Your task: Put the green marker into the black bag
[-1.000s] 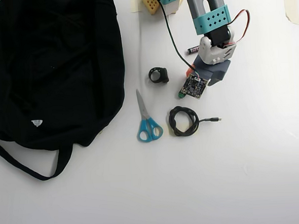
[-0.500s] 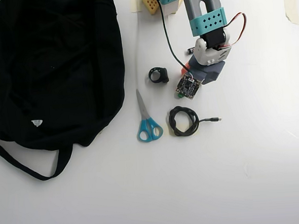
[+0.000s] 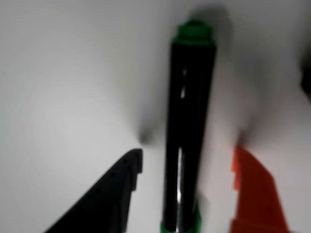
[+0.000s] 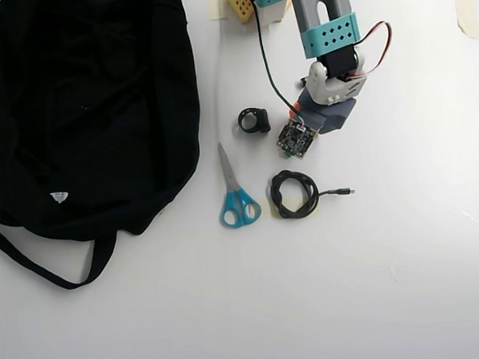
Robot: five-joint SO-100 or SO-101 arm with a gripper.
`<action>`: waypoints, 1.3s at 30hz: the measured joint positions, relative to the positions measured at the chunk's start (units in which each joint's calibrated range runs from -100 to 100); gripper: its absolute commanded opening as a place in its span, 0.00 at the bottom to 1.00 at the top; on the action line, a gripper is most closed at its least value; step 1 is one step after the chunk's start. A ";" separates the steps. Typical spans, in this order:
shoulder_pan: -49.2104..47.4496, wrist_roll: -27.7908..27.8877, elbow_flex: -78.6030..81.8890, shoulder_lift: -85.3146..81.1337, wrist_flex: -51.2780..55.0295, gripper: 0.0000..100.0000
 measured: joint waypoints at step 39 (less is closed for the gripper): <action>-0.07 1.90 -1.02 0.33 2.32 0.16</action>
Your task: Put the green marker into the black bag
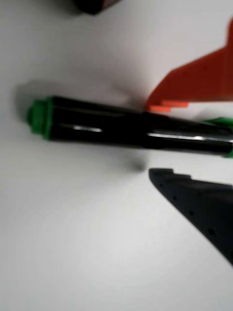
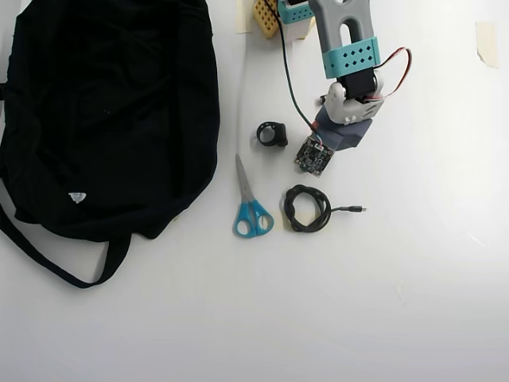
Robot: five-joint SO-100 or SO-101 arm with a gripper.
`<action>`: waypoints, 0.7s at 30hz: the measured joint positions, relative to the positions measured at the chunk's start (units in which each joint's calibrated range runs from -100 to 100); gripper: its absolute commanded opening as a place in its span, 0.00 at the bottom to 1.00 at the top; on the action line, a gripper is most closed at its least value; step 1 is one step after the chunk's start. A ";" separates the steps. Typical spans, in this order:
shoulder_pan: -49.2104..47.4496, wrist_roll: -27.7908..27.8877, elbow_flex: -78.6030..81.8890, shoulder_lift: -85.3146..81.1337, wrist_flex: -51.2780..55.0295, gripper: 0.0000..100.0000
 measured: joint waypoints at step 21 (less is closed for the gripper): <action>0.00 0.00 0.00 0.25 0.94 0.10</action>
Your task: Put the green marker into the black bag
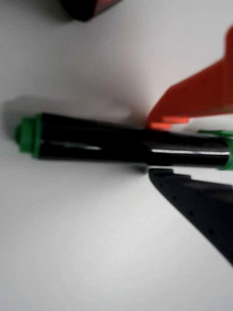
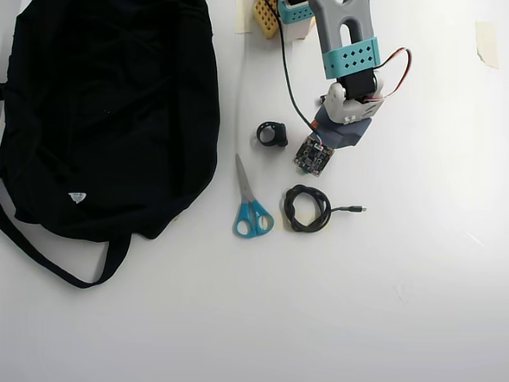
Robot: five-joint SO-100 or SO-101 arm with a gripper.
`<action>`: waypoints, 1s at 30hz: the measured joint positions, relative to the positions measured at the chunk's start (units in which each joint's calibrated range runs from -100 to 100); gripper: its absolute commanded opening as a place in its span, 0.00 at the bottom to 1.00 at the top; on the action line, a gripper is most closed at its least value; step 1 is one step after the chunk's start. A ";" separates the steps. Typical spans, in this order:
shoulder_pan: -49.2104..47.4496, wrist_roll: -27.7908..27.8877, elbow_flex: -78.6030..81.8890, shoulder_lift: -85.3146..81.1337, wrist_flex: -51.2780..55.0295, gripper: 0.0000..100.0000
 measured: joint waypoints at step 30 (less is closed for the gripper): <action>0.00 -0.20 0.00 0.17 0.00 0.02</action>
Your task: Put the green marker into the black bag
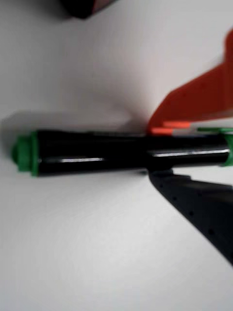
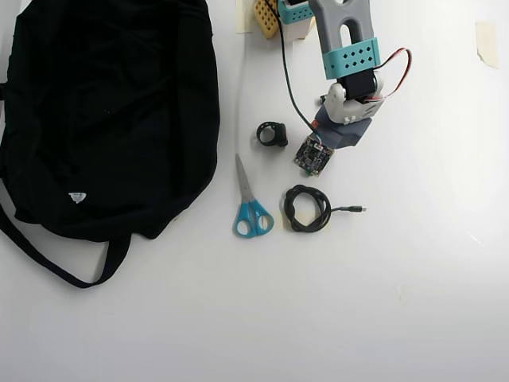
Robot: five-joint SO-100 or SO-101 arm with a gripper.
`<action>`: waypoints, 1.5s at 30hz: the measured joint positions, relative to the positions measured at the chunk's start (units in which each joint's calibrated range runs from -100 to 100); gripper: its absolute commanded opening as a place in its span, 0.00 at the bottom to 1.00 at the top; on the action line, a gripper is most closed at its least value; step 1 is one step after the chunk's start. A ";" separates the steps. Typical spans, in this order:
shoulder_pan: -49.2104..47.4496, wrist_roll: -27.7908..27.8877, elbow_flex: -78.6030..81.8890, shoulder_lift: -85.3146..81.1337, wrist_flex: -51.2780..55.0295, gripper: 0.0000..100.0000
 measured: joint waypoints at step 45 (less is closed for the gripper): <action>-1.32 -0.15 -13.76 2.82 15.89 0.02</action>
